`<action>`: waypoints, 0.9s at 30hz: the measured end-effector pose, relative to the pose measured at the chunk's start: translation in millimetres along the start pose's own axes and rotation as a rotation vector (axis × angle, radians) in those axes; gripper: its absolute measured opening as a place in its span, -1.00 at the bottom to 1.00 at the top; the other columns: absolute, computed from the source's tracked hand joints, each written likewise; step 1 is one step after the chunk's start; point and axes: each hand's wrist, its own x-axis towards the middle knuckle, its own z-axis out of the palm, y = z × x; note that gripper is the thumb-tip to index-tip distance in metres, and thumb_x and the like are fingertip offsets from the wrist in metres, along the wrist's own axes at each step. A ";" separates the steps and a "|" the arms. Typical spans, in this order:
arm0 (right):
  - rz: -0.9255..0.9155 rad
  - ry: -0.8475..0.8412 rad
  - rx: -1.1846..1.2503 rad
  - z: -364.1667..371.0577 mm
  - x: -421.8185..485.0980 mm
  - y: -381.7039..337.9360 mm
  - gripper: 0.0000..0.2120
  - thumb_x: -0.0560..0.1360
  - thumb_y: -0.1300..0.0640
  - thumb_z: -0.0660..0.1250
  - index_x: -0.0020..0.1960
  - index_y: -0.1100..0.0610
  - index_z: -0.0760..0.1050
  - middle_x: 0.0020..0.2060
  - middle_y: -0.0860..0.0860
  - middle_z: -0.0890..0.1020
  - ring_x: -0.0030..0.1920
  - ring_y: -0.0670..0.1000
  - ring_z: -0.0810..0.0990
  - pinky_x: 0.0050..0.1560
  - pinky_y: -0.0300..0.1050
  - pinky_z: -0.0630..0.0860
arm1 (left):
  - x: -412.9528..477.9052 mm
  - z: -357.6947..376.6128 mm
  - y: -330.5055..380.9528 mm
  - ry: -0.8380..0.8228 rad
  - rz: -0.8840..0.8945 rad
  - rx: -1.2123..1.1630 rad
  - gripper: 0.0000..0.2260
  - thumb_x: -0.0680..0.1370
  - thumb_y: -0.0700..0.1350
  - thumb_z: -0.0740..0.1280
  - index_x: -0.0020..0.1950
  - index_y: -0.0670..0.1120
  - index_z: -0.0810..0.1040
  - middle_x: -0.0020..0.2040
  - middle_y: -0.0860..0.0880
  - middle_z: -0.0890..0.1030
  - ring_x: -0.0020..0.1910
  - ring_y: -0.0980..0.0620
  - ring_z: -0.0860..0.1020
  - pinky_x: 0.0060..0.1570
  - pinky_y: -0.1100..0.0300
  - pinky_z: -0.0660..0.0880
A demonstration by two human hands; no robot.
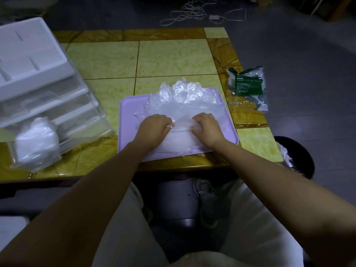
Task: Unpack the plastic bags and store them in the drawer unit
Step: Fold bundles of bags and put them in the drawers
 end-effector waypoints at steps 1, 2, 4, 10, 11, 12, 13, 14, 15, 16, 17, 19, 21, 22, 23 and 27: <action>0.012 0.013 0.013 -1.2 -0.8 0.0 -0.80 0.53 0.10 0.31 0.09 0.15 0.58 0.11 0.14 0.60 0.22 0.21 0.44 0.21 0.05 0.38 | -1.7 -1.6 0.2 -0.002 0.003 -0.022 -0.74 0.59 -0.05 0.14 -0.16 -0.13 0.54 -0.28 -0.07 0.53 -0.19 -0.13 0.50 -0.25 0.13 0.23; 0.027 0.003 0.044 -1.9 -0.9 0.5 -0.91 0.53 0.08 0.31 -0.07 0.06 0.58 -0.02 0.12 0.62 0.16 0.22 0.48 0.17 0.06 0.38 | -4.3 -3.8 0.5 -0.015 -0.011 -0.049 -0.72 0.60 -0.02 0.14 -0.17 -0.13 0.53 -0.31 -0.04 0.51 -0.20 -0.12 0.51 -0.28 0.11 0.25; 0.070 -0.020 0.091 -3.8 -1.9 0.4 -0.73 0.54 0.07 0.29 -0.33 -0.02 0.38 -0.24 0.07 0.54 -0.01 0.22 0.54 0.08 0.08 0.39 | -10.0 -6.7 1.0 -0.041 -0.071 -0.118 -0.72 0.59 0.09 0.21 -0.10 -0.09 0.53 -0.29 -0.01 0.53 -0.19 -0.08 0.54 -0.25 0.08 0.36; 0.194 -0.136 0.250 -7.6 -6.4 0.3 -0.62 0.51 0.10 0.31 -0.43 0.04 0.28 -0.44 -0.05 0.38 -0.20 0.06 0.41 -0.11 -0.03 0.34 | -18.5 -5.2 -6.7 -0.040 -0.235 -0.197 -0.59 0.46 -0.01 0.43 0.26 -0.09 0.46 0.11 -0.11 0.62 0.11 -0.16 0.54 -0.03 0.08 0.41; 0.201 -0.144 0.232 -7.6 -7.2 -0.2 -0.63 0.51 0.11 0.31 -0.43 0.05 0.29 -0.45 -0.05 0.37 -0.20 0.07 0.42 -0.12 -0.06 0.32 | -18.2 -3.5 -7.4 -0.042 -0.265 -0.201 -0.58 0.47 -0.03 0.42 0.28 -0.11 0.44 0.12 -0.14 0.60 0.11 -0.18 0.53 -0.06 0.09 0.39; 0.207 -0.145 0.216 -6.3 -6.5 -0.3 -0.66 0.50 0.12 0.31 -0.41 0.07 0.31 -0.45 -0.04 0.37 -0.20 0.07 0.43 -0.13 -0.07 0.32 | -18.5 -1.6 -7.5 -0.049 -0.288 -0.200 -0.55 0.47 -0.04 0.41 0.31 -0.10 0.40 0.13 -0.15 0.59 0.11 -0.19 0.53 -0.07 0.08 0.38; 0.212 -0.141 0.199 -5.9 -6.5 -1.7 -0.70 0.49 0.13 0.30 -0.39 0.09 0.34 -0.44 -0.03 0.38 -0.20 0.09 0.44 -0.14 -0.08 0.32 | -19.6 0.6 -6.9 -0.039 -0.287 -0.183 -0.51 0.47 -0.04 0.41 0.35 -0.09 0.36 0.16 -0.15 0.55 0.12 -0.19 0.51 -0.05 0.07 0.39; 0.219 -0.134 0.187 -3.9 -4.9 -1.9 -0.75 0.48 0.13 0.30 -0.35 0.12 0.39 -0.43 -0.03 0.39 -0.19 0.09 0.46 -0.14 -0.08 0.33 | -21.2 2.8 -5.8 0.005 -0.260 -0.141 -0.47 0.46 -0.04 0.41 0.38 -0.08 0.34 0.22 -0.14 0.51 0.17 -0.17 0.49 0.03 0.04 0.40; 0.227 -0.128 0.180 -2.7 -3.6 -3.3 -0.79 0.46 0.13 0.31 -0.33 0.12 0.41 -0.43 -0.03 0.39 -0.19 0.09 0.46 -0.15 -0.09 0.33 | -22.6 4.3 -4.6 0.083 -0.203 -0.073 -0.46 0.44 -0.03 0.41 0.38 -0.08 0.35 0.25 -0.13 0.47 0.21 -0.15 0.46 0.12 0.01 0.38; 0.239 -0.127 0.181 -0.7 -1.4 -3.2 -0.80 0.45 0.13 0.31 -0.33 0.11 0.42 -0.42 -0.04 0.39 -0.18 0.08 0.46 -0.16 -0.10 0.33 | -23.2 5.3 -3.2 0.168 -0.120 0.015 -0.47 0.41 -0.01 0.40 0.35 -0.07 0.38 0.24 -0.11 0.45 0.23 -0.14 0.43 0.17 -0.01 0.33; 0.255 -0.126 0.189 0.3 0.2 -3.8 -0.80 0.44 0.14 0.32 -0.34 0.09 0.41 -0.41 -0.06 0.40 -0.18 0.07 0.46 -0.16 -0.12 0.33 | -23.2 5.2 -1.0 0.231 -0.021 0.106 -0.51 0.39 0.02 0.39 0.29 -0.06 0.43 0.20 -0.09 0.47 0.22 -0.12 0.41 0.17 0.01 0.28; 0.283 -0.123 0.226 1.7 3.3 -4.0 -0.84 0.43 0.15 0.33 -0.32 0.09 0.45 -0.40 -0.04 0.44 -0.19 0.07 0.47 -0.19 -0.13 0.34 | -20.9 6.2 3.2 0.253 0.161 0.228 -0.61 0.36 0.06 0.36 0.14 -0.03 0.53 0.08 -0.05 0.52 0.16 -0.08 0.41 0.12 0.06 0.22; 0.300 -0.118 0.262 1.1 5.2 -3.8 -0.87 0.42 0.17 0.34 -0.30 0.12 0.48 -0.40 -0.01 0.46 -0.20 0.08 0.48 -0.27 -0.15 0.33 | -16.4 11.8 3.3 0.150 0.232 0.261 -0.65 0.34 0.10 0.32 0.06 -0.01 0.58 0.00 -0.02 0.56 0.10 -0.09 0.46 0.09 0.08 0.19; 0.305 -0.115 0.276 1.2 6.5 -2.4 -0.89 0.42 0.18 0.34 -0.28 0.13 0.48 -0.39 0.01 0.47 -0.20 0.08 0.47 -0.31 -0.15 0.32 | -14.3 15.1 3.4 0.069 0.215 0.252 -0.63 0.35 0.11 0.32 0.09 -0.01 0.58 0.02 -0.02 0.57 0.10 -0.10 0.48 0.10 0.08 0.19; 0.309 -0.113 0.286 1.3 7.1 -1.6 -0.91 0.41 0.18 0.34 -0.26 0.15 0.49 -0.36 0.04 0.49 -0.19 0.09 0.48 -0.30 -0.15 0.32 | -12.8 17.8 3.8 -0.009 0.185 0.243 -0.61 0.37 0.12 0.33 0.14 -0.01 0.57 0.07 -0.02 0.57 0.12 -0.09 0.48 0.12 0.08 0.21; 0.320 -0.112 0.327 1.7 12.0 3.6 -0.90 0.42 0.16 0.36 -0.10 0.15 0.49 -0.15 0.11 0.57 -0.08 0.13 0.55 -0.10 -0.13 0.42 | -6.2 24.4 2.7 -0.098 0.064 0.110 -0.65 0.45 0.02 0.38 0.22 0.00 0.56 0.19 0.00 0.57 0.19 -0.05 0.50 0.16 0.09 0.35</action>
